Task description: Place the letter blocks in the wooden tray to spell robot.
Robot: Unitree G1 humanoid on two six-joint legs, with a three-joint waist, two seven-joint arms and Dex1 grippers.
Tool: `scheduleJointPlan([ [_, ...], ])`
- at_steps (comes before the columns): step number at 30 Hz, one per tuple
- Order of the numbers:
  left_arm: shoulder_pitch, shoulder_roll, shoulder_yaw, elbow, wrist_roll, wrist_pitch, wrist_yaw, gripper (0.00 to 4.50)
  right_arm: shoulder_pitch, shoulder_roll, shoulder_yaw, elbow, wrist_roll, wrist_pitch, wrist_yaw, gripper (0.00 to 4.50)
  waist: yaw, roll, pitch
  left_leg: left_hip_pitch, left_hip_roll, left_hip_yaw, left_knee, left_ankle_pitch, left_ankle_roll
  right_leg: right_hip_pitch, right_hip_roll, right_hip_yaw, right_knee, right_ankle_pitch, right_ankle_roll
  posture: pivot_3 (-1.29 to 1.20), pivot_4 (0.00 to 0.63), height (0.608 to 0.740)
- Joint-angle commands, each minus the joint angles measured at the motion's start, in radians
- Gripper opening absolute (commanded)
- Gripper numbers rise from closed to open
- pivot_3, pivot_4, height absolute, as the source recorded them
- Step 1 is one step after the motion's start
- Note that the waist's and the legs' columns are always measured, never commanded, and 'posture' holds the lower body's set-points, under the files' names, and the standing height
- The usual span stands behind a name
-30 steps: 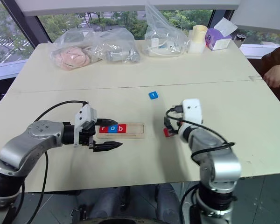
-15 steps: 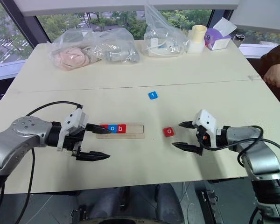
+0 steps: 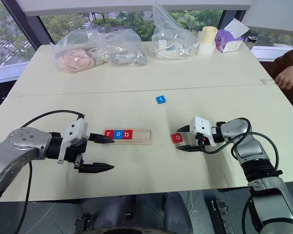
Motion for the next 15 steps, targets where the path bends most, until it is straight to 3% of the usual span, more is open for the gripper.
scheduleJointPlan([
  [1, 0.011, 0.019, 0.045, -0.021, -0.009, -0.001, 0.006, 4.5, -0.02, 0.0, -0.007, 0.004, -0.002, -0.02, 0.006, 1.73, 0.0, 0.0, 0.0, 0.0, 0.0, 0.0, 0.0, 0.0, 0.0, 0.0, 0.0, 0.0, 0.0, 0.0, 0.0, 0.0, 0.15, 0.74],
  [2, 0.013, 0.021, 0.048, -0.018, -0.008, -0.004, 0.005, 4.5, -0.02, 0.0, -0.008, -0.004, 0.002, -0.015, 0.006, 1.26, 0.0, 0.0, 0.0, 0.001, 0.0, 0.001, 0.0, 0.0, 0.0, 0.0, 0.0, 0.001, 0.0, 0.0, 0.0, 0.0, 0.15, 0.74],
  [3, 0.015, 0.024, 0.051, -0.01, -0.004, -0.008, 0.004, 4.5, -0.018, -0.001, -0.008, -0.03, 0.006, 0.001, 0.003, 1.11, 0.0, 0.0, 0.0, 0.001, 0.0, 0.001, 0.0, 0.0, 0.0, 0.0, 0.0, 0.001, 0.001, 0.0, 0.0, 0.0, 0.15, 0.74],
  [11, 0.015, 0.061, 0.095, 0.089, 0.032, -0.05, -0.009, 4.5, -0.079, 0.116, 0.042, -0.37, 0.016, 0.352, -0.18, 1.11, -0.003, 0.0, 0.0, 0.002, 0.0, 0.0, 0.0, 0.0, 0.0, -0.002, 0.0, 0.002, 0.006, 0.0, -0.001, 0.0, 0.15, 0.74],
  [15, 0.016, 0.063, 0.095, 0.104, 0.041, -0.06, -0.013, 4.5, -0.128, 0.168, 0.1, -0.438, -0.011, 0.482, -0.236, 1.11, 0.003, 0.0, 0.0, 0.001, 0.0, 0.0, 0.0, 0.0, 0.0, -0.002, 0.0, 0.002, 0.006, 0.0, -0.001, 0.0, 0.15, 0.74],
])
